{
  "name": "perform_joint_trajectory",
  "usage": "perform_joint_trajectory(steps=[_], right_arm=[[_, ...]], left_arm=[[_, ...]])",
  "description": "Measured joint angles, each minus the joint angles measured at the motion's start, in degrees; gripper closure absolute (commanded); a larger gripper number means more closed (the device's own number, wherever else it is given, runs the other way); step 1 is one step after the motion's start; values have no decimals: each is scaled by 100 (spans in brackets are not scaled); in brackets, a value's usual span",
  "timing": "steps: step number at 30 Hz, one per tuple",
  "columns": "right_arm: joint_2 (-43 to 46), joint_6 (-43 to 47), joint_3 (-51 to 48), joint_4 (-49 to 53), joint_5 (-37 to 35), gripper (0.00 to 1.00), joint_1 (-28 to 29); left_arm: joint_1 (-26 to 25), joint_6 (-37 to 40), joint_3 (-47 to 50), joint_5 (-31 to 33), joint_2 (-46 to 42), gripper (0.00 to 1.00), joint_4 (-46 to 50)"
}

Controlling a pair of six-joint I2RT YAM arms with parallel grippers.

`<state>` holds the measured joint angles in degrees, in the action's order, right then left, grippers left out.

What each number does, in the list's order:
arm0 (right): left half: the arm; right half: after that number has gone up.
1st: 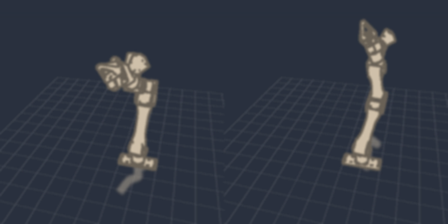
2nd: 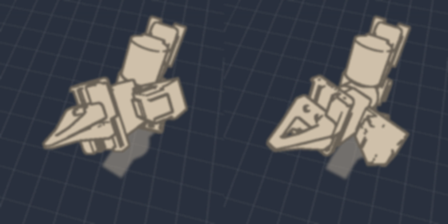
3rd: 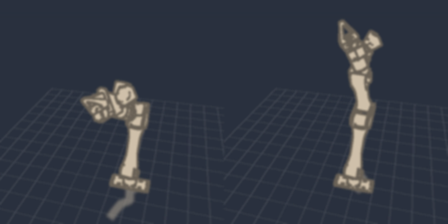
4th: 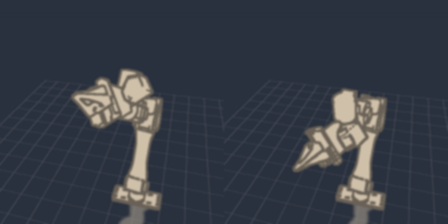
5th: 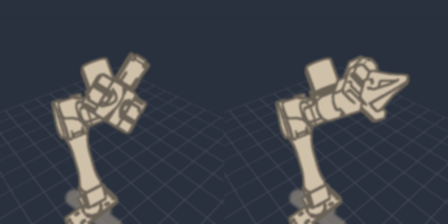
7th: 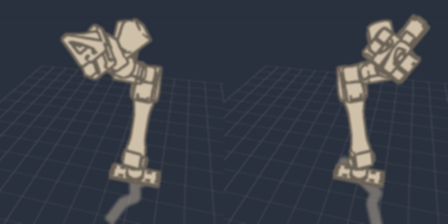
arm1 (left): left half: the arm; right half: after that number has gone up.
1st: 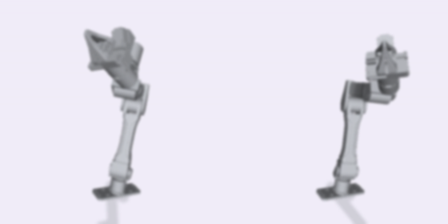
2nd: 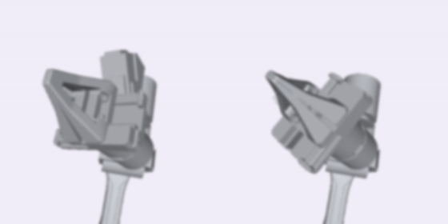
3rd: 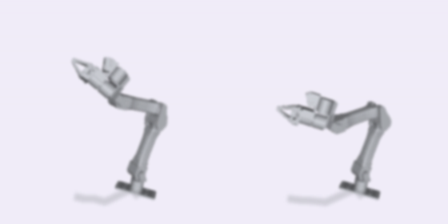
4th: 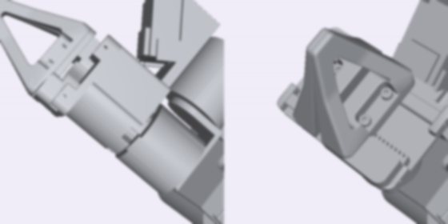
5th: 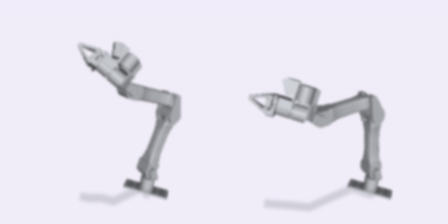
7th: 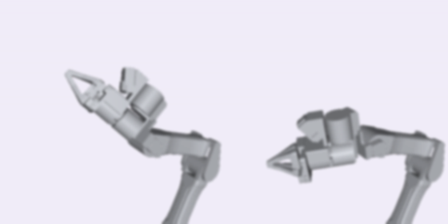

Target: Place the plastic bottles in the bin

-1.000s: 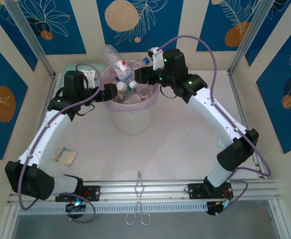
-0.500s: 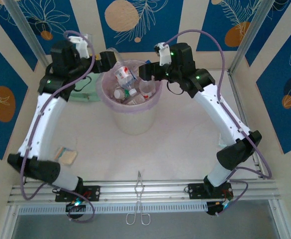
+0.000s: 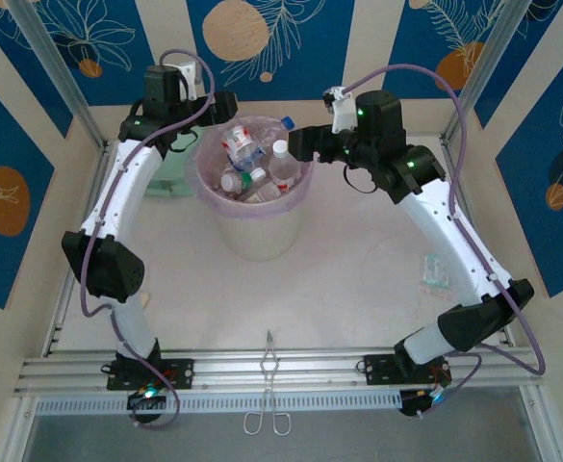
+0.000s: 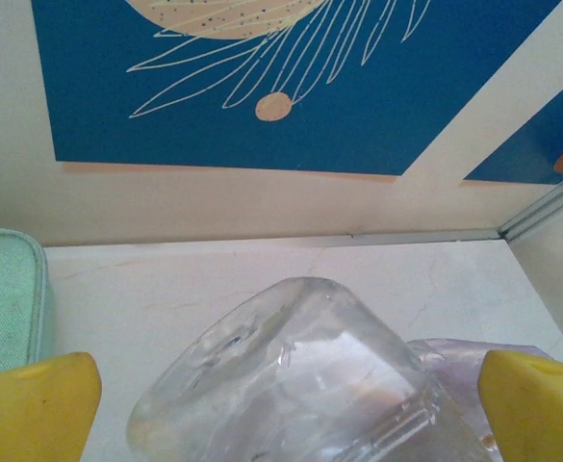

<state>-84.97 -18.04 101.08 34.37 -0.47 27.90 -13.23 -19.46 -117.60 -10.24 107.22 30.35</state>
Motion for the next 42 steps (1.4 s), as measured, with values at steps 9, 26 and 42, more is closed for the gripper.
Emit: perform_joint_trajectory(steps=[9, 26, 42], right_arm=[[22, -52, -264, 0, 0, 18, -50], [-87, -68, 293, -142, 243, 19, -105], [-61, -107, -111, -212, 256, 19, -122]], left_arm=[[2, -61, -7, -236, 11, 35, -494], [0, 356, 374, -321, -1241, 52, -861], [-671, 2317, 2389, 1781, -2037, 54, -3265]])
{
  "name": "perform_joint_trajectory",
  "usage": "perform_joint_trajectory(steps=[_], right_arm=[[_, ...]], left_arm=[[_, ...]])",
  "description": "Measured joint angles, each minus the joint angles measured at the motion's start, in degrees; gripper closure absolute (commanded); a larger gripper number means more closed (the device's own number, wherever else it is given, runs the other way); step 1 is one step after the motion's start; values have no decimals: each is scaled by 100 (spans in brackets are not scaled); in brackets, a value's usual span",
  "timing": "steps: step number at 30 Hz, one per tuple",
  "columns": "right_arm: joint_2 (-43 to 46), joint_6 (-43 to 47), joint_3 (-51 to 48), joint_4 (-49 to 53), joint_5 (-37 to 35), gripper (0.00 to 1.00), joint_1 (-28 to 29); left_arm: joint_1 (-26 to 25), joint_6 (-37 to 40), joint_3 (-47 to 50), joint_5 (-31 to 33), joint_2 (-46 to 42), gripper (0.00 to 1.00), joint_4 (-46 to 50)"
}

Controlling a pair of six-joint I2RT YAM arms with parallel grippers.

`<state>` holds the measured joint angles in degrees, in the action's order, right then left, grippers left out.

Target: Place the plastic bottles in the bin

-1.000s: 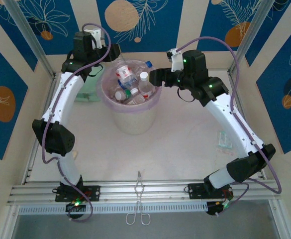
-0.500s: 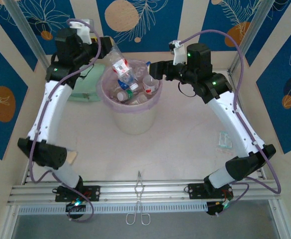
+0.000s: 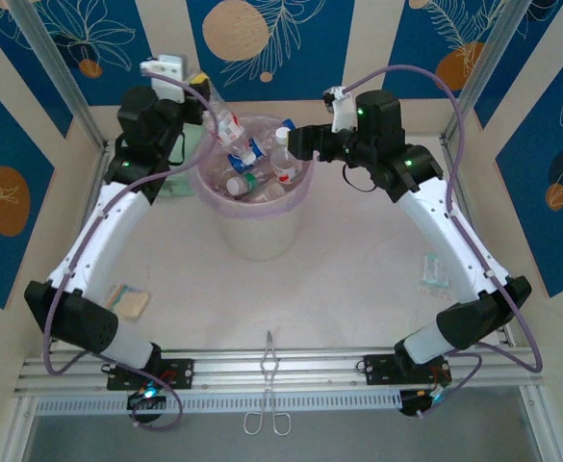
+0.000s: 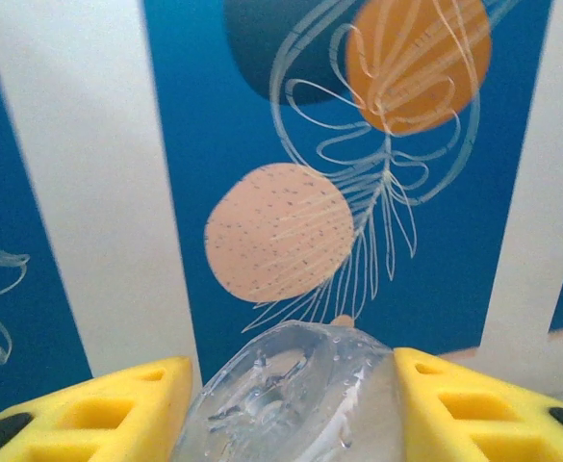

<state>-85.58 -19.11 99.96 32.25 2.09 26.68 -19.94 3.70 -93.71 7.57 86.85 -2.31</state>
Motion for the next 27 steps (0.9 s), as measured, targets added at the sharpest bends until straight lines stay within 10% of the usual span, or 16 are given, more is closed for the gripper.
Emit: perform_joint_trajectory(steps=[20, 27], right_arm=[[509, 0, -824, -81, 4, 19, -214], [525, -4, -831, -142, 68, 19, -238]], left_arm=[[-210, 3154, -1073, -1504, 138, 51, 2159], [-227, 2957, -1388, -2417, 337, 3, 2935]])
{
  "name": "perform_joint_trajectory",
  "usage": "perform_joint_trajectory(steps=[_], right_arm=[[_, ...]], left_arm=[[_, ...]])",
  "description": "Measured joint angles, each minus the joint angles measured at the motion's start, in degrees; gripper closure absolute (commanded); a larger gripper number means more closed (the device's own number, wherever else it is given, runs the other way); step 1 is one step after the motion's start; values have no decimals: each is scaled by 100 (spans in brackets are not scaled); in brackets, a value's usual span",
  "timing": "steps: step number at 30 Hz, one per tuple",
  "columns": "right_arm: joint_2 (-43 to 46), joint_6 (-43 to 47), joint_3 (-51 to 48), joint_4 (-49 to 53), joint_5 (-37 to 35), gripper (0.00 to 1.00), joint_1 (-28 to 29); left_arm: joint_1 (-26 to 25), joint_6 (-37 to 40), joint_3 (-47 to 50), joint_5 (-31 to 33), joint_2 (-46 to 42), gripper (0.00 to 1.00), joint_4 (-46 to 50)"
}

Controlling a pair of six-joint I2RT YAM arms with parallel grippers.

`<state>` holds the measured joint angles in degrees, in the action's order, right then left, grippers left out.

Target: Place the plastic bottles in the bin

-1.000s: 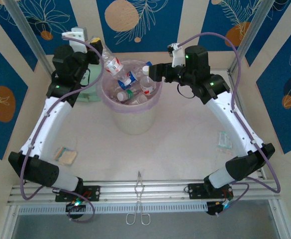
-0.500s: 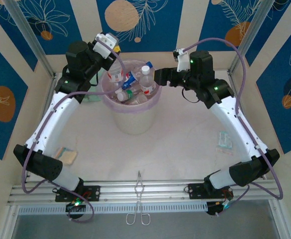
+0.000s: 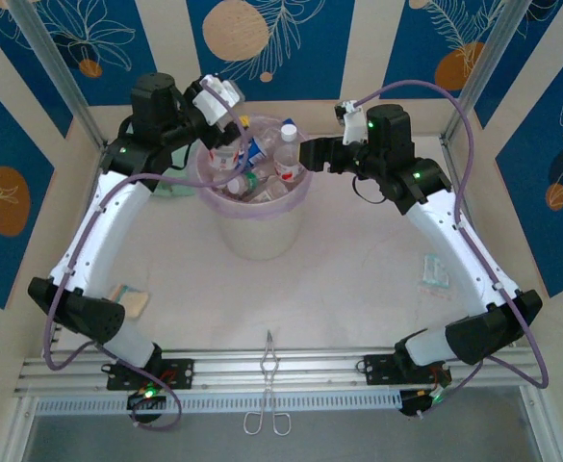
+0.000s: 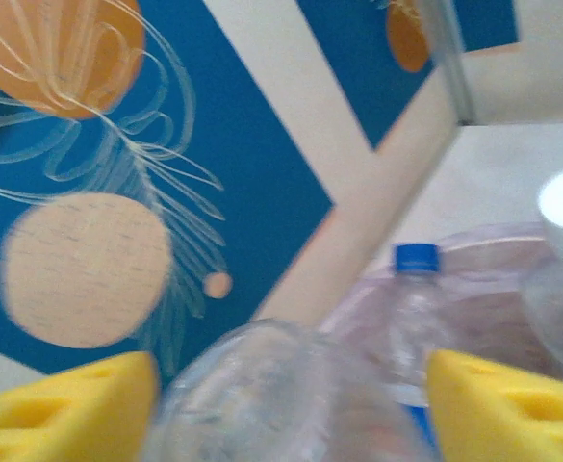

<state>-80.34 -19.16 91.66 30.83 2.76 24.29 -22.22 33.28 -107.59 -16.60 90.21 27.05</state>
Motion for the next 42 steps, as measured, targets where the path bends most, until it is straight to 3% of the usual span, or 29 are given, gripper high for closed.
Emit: perform_joint_trajectory(steps=[7, 14, 18, 22, 28, 34, 39, 42], right_arm=[[-2, -87, 0, -37, 90, 19, 0], [-37, -197, 0, -133, 181, 19, 0], [-61, -251, 0, -149, 181, 19, 0], [-61, -321, 0, -177, 179, 19, 0], [-61, -452, -7, -319, 179, 19, -7], [-59, -514, -24, -363, 177, 19, -37], [-55, -575, -92, -424, 177, 19, -76], [-44, -579, -146, -426, 177, 19, -94]], left_arm=[[-11, -461, 83, -809, 146, 0, 177], [-11, -1773, 479, -1928, 162, 0, -776], [-11, -2393, 570, -2260, 260, 0, -1189], [-11, -3128, 833, -2557, 315, 0, -1875], [-7, -5056, 1362, -3042, 389, 0, -3626], [131, -6126, 1335, -3064, 372, 0, -4306], [448, -6030, 1314, -2398, 149, 1, -3676], [636, -5895, 1185, -1567, 22, 18, -2990]])
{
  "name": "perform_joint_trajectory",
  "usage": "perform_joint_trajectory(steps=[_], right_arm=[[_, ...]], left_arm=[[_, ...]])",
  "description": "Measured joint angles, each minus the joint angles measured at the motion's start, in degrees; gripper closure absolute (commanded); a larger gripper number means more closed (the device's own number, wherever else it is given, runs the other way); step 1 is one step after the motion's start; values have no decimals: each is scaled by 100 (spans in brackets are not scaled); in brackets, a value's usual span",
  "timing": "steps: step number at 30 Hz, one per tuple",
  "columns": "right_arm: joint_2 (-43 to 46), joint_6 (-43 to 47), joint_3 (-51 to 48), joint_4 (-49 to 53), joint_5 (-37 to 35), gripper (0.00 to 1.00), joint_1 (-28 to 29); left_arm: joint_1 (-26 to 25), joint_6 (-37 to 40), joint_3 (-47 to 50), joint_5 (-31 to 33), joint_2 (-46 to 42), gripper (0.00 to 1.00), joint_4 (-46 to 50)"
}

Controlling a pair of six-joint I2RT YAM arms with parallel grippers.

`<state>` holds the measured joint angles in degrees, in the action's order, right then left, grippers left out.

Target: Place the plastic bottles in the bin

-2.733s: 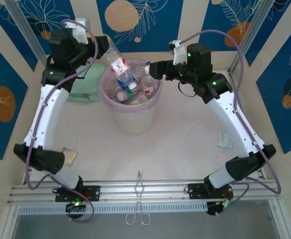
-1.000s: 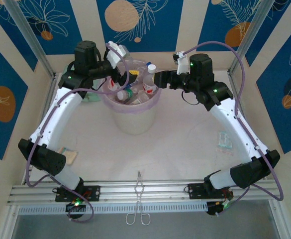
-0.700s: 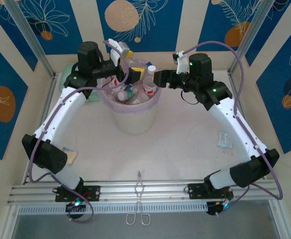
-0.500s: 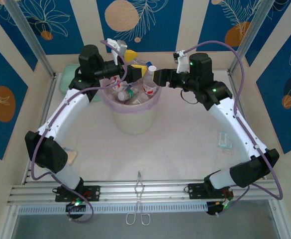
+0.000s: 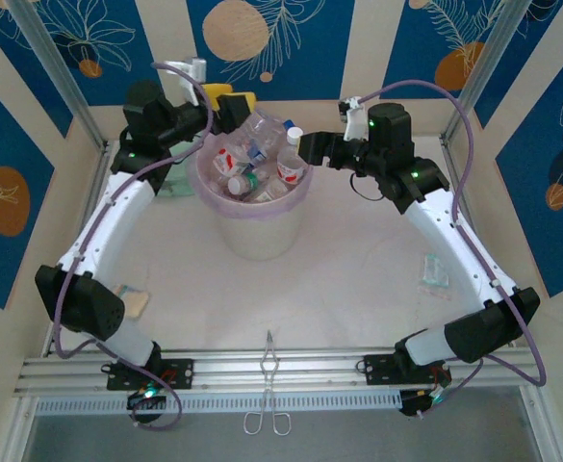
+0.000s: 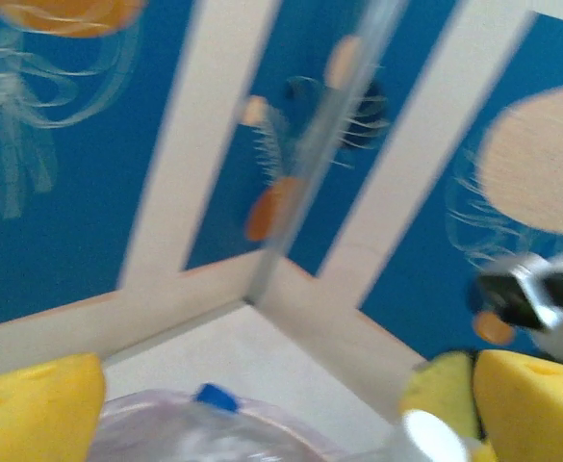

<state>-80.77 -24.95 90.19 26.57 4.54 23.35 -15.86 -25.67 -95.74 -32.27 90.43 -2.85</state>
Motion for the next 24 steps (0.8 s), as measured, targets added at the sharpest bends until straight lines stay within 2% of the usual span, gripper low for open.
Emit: perform_joint_trajectory(steps=[5, 11, 17, 24], right_arm=[[48, -2, -81, 4, -2, 19, -37], [87, -4, -96, 2, -2, 19, -50], [96, -20, -96, 4, -2, 19, -50], [116, -85, -98, 0, -2, 20, -50]], left_arm=[[33, 321, -227, 964, 63, 33, 866], [-461, 855, -365, 1574, 474, 45, 1685], [-863, 1126, -365, 1703, 590, 44, 1744], [-994, 1327, -334, 1775, 553, 46, 1930]])
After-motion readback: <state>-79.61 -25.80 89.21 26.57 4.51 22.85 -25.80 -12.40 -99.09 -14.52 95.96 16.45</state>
